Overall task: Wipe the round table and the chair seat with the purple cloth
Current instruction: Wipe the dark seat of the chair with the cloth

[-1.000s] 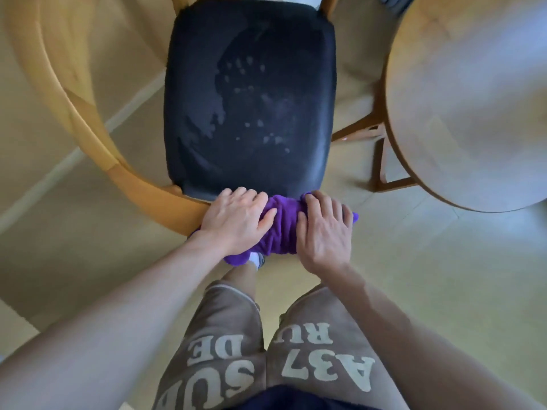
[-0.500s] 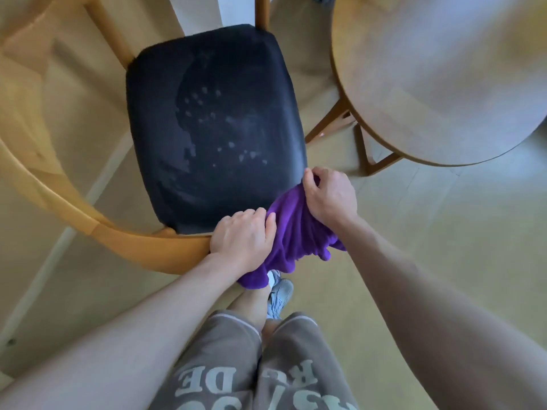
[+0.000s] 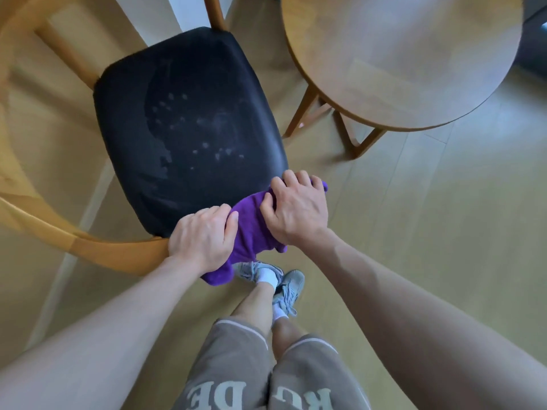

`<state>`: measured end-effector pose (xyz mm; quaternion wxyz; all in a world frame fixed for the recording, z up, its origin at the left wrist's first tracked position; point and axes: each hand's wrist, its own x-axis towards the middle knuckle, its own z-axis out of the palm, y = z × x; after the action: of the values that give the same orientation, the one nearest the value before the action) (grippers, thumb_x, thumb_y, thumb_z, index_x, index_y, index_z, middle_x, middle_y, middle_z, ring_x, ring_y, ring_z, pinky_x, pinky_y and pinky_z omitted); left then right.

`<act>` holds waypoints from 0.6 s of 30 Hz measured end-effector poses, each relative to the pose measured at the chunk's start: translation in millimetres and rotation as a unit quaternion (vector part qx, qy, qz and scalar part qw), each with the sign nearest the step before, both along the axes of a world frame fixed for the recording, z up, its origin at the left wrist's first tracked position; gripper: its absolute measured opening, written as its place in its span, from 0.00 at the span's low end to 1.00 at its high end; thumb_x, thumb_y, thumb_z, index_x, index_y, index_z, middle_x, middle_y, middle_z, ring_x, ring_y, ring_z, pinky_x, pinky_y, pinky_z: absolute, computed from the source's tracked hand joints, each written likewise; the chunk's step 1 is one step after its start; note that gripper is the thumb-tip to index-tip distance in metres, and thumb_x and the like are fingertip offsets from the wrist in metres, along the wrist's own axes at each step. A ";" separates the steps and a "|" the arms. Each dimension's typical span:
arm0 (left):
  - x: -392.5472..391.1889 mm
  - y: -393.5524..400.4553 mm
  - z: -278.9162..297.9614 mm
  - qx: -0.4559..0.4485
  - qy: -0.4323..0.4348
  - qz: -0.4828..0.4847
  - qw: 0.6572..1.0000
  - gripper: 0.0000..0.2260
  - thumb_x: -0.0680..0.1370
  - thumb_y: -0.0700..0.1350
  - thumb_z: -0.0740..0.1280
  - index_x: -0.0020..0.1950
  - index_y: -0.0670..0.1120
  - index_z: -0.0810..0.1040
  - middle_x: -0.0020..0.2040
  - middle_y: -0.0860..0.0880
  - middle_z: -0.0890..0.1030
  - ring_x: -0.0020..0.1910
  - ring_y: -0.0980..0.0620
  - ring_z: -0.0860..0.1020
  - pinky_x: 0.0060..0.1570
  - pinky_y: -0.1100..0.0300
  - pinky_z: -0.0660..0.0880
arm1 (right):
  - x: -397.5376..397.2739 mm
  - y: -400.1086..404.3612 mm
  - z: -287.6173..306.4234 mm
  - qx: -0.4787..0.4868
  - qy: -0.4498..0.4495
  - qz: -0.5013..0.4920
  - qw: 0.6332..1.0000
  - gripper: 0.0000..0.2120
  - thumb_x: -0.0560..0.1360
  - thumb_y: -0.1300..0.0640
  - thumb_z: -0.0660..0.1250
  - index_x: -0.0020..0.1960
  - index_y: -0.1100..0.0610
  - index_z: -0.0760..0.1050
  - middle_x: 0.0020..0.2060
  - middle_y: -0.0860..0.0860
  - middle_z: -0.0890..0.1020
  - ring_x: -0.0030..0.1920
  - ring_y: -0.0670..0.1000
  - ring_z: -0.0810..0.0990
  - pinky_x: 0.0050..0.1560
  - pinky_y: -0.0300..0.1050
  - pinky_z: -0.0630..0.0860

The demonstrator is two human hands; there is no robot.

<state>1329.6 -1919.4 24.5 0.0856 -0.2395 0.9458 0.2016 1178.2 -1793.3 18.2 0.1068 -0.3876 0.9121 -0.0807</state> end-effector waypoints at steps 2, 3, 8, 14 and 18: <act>0.7 0.4 -2.1 -0.008 0.003 0.009 1.000 0.17 0.83 0.55 0.48 0.40 0.49 0.67 0.36 0.49 0.78 0.39 0.39 0.80 0.35 0.52 0.65 | -5.5 -10.4 -0.1 0.032 -0.009 -0.004 0.999 0.14 0.76 0.46 0.56 0.38 0.54 0.70 0.39 0.51 0.77 0.44 0.57 0.75 0.46 0.52 0.67; 1.4 0.5 -2.9 -0.012 0.003 0.014 1.000 0.18 0.82 0.55 0.48 0.40 0.48 0.68 0.36 0.49 0.78 0.39 0.39 0.79 0.34 0.52 0.65 | -9.1 -14.8 -1.2 0.050 -0.016 -0.003 0.999 0.15 0.76 0.46 0.55 0.36 0.53 0.68 0.38 0.51 0.77 0.43 0.57 0.75 0.44 0.51 0.66; -3.6 -1.1 -2.6 -0.017 -0.049 0.057 0.997 0.19 0.83 0.56 0.50 0.36 0.49 0.66 0.34 0.46 0.78 0.35 0.36 0.78 0.35 0.52 0.63 | -28.8 -34.9 2.5 0.128 -0.094 0.029 0.987 0.18 0.75 0.46 0.54 0.30 0.55 0.67 0.27 0.48 0.68 0.35 0.58 0.73 0.37 0.47 0.62; -11.5 -3.9 -8.3 -0.007 -0.094 0.104 0.990 0.20 0.83 0.53 0.54 0.31 0.50 0.64 0.31 0.50 0.72 0.34 0.41 0.71 0.38 0.52 0.64 | -19.0 -17.6 4.4 -0.033 -0.028 -0.076 0.996 0.16 0.76 0.47 0.60 0.58 0.54 0.74 0.58 0.53 0.76 0.61 0.58 0.73 0.66 0.55 0.65; -9.4 -3.0 -7.8 -0.022 -0.078 0.098 0.992 0.20 0.82 0.54 0.52 0.31 0.51 0.64 0.30 0.49 0.72 0.32 0.41 0.71 0.37 0.52 0.64 | 32.8 -9.8 0.1 -0.046 -0.120 -0.263 0.956 0.26 0.75 0.39 0.62 0.71 0.47 0.70 0.76 0.57 0.63 0.77 0.61 0.57 0.73 0.69 0.57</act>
<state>1320.1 -1922.3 16.7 0.1340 -0.3477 0.9125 0.1692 1211.1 -1803.1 18.3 0.1725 -0.1262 0.9576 -0.1933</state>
